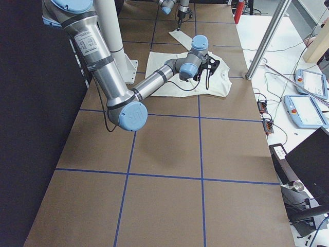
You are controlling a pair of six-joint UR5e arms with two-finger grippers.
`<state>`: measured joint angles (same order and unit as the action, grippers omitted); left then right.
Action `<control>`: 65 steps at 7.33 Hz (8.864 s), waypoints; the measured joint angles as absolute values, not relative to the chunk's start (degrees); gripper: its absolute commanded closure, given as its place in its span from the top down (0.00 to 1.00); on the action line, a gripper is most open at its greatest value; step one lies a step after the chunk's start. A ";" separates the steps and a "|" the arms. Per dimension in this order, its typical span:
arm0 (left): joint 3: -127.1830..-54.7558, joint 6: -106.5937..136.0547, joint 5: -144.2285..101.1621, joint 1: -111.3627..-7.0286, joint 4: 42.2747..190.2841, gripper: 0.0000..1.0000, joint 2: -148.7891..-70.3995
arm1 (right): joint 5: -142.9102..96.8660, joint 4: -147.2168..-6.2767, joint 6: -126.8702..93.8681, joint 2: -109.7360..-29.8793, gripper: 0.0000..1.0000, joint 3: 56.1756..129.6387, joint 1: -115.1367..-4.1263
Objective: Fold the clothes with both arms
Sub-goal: 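Release the sleeve and raise the right gripper while the left gripper reaches the other cuff, then grasp the other sleeve cuff with the left gripper and fold it across the chest, then release the sleeve with the left gripper while the right gripper moves to the hem, then grasp the hem corners nearest the robot with both grippers, then lift the hem with both grippers and fold it up toward the collar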
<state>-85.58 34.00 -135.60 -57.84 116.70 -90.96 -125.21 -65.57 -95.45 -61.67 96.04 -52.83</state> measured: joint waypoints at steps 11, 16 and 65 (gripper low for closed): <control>-75.64 81.09 -125.71 -43.43 108.24 0.00 -147.24 | -141.92 -65.31 -74.73 -77.09 1.00 102.36 -70.59; -45.00 90.02 -98.71 -28.72 142.30 0.78 -160.40 | -141.96 -65.22 -74.15 -79.96 1.00 104.64 -71.54; -129.95 110.54 -103.30 -11.49 99.83 0.00 -92.85 | -74.23 -83.25 -118.86 -91.08 0.00 135.50 1.84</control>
<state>-129.95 110.54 -103.30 -11.49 99.83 -92.85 -74.23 -83.25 -118.86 -91.08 135.50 1.84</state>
